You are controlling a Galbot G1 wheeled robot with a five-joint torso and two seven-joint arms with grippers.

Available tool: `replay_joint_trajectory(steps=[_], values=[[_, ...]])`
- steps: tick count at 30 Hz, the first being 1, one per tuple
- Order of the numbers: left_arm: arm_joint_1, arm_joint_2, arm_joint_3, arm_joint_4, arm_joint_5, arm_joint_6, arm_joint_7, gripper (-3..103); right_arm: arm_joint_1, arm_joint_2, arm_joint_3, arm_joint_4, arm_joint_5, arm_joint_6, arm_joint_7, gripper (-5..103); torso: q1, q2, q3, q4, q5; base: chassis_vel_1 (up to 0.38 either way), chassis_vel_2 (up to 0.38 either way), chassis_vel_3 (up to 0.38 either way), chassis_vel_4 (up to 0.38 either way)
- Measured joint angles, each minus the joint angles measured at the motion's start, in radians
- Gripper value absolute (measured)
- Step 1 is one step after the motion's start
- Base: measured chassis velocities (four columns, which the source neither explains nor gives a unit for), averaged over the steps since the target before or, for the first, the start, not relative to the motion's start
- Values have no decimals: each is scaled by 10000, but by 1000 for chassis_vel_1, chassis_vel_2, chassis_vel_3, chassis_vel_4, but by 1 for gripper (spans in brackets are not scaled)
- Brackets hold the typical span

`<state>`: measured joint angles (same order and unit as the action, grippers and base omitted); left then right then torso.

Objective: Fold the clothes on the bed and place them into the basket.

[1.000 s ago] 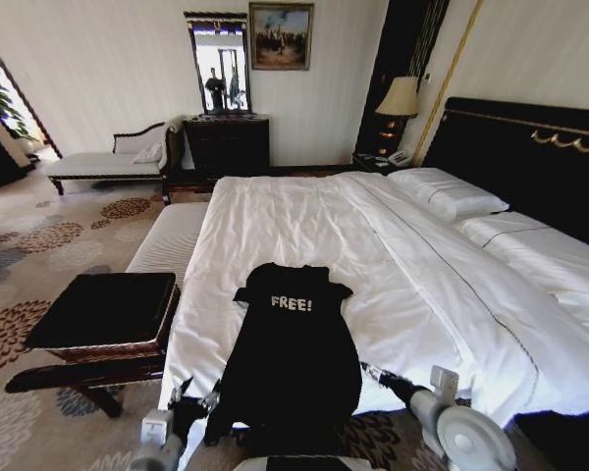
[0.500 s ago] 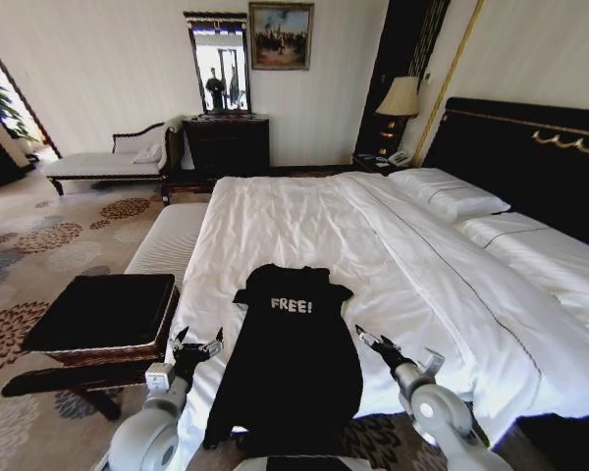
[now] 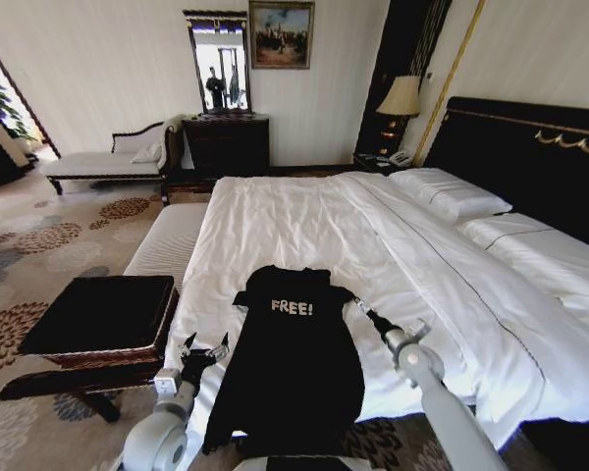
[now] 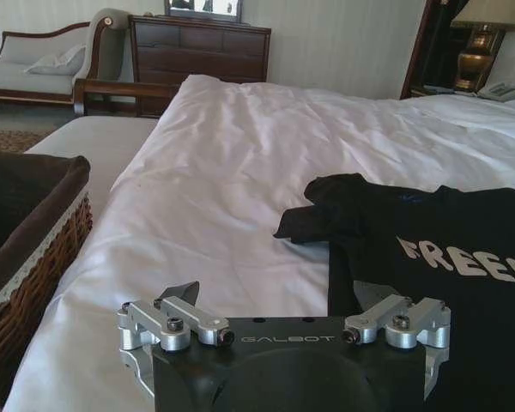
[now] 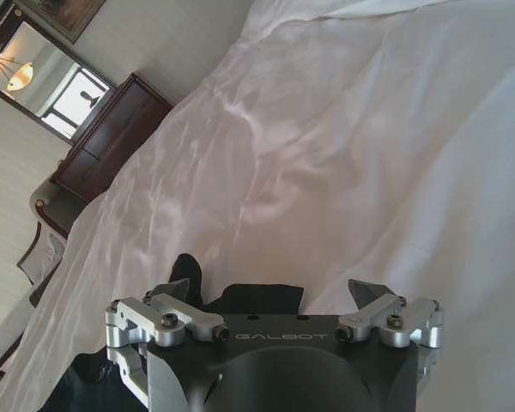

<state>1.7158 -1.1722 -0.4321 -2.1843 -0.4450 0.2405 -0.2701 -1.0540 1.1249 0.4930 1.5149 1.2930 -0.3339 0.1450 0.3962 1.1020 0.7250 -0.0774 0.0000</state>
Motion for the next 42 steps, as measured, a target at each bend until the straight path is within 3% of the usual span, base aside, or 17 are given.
replay_joint_trajectory(steps=[12,16,24,25,28,29,31,33,37,39,42], values=[[-271,326,46,-142,-251,-6,31,100,1457,722,-395,-1960,172,-437,-323,103,0,1,-1,-4,-2,0,0,0,0],[-250,343,37,-143,-255,3,10,100,1634,932,-407,-2241,155,-472,-320,95,-1,1,-1,-6,-1,0,0,0,0],[-211,326,-45,-216,-316,23,-57,100,1720,1015,-401,-2400,252,-469,-219,61,0,1,-1,-5,0,0,0,0,0],[-211,326,-45,-216,-316,23,-57,100,1720,1015,-401,-2400,252,-469,-219,61,0,1,-1,-5,0,0,0,0,0],[-218,291,-75,-267,-379,33,-107,100,1600,982,-371,-2212,300,-480,-174,45,-1,1,-2,-6,0,0,0,0,0],[-218,291,-75,-267,-379,33,-107,100,1600,982,-371,-2212,300,-480,-174,45,-1,1,-2,-6,0,0,0,0,0],[-213,261,-75,-318,-384,43,-124,100,1561,945,-351,-2148,302,-488,-168,35,-1,2,-2,-6,0,0,0,0,0],[-205,250,-74,-335,-386,47,-128,100,1559,926,-342,-2135,302,-491,-168,35,-1,1,-2,-4,0,0,0,0,0],[-177,226,-76,-345,-406,58,-135,100,1565,855,-334,-2068,294,-494,-168,13,0,2,-1,-6,0,0,0,0,0],[-174,222,-81,-344,-420,61,-137,100,1568,849,-336,-2061,289,-494,-165,13,-1,1,-2,-5,0,0,0,0,0],[-177,202,-103,-343,-458,75,-150,100,1574,833,-381,-2018,170,-487,-138,2,-1,2,-2,-5,0,0,0,0,0]])
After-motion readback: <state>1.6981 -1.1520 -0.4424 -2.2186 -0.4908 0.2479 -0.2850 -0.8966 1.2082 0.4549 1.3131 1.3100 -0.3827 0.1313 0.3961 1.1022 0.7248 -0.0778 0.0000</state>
